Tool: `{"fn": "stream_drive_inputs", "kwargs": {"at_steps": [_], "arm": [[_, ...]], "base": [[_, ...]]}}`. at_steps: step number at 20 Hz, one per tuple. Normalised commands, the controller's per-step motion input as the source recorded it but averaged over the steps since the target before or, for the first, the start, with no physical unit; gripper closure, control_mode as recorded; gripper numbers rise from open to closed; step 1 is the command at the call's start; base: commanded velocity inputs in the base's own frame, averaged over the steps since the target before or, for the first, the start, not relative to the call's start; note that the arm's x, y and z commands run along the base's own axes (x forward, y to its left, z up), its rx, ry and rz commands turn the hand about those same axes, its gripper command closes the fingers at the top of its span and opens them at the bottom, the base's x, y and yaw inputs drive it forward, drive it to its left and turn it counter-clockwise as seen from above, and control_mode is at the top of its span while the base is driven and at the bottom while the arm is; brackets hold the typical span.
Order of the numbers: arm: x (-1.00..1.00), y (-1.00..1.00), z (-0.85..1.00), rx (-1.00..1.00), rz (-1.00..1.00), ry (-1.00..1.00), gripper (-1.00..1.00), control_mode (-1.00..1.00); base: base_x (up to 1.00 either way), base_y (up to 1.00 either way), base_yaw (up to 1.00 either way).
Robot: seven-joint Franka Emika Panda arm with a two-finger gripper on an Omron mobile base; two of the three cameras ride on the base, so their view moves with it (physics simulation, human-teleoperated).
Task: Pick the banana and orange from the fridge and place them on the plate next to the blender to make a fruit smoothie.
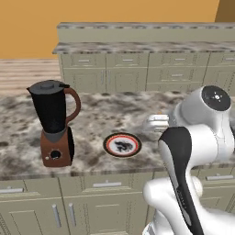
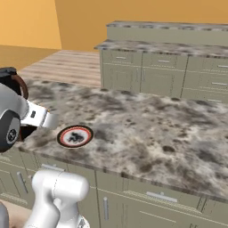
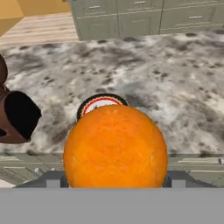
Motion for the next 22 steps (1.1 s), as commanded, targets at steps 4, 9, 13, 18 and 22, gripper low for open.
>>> {"fn": "stream_drive_inputs", "kwargs": {"at_steps": [4,9,13,18,22], "arm": [[1.0,0.02,-1.0,0.0,0.0,0.75,1.0,-1.0],[0.99,0.06,-0.99,0.0,0.04,0.52,1.0,-1.0],[0.61,0.03,-0.91,-0.02,0.02,0.12,1.0,-1.0],[0.66,0.24,-0.52,0.0,0.0,0.0,1.0,-1.0],[0.65,0.34,-0.44,0.0,0.0,0.0,1.0,-1.0]], "base": [[0.0,0.0,0.0],[0.0,0.0,0.0],[0.0,0.0,0.0],[0.0,0.0,0.0],[0.0,0.0,0.0]]}}
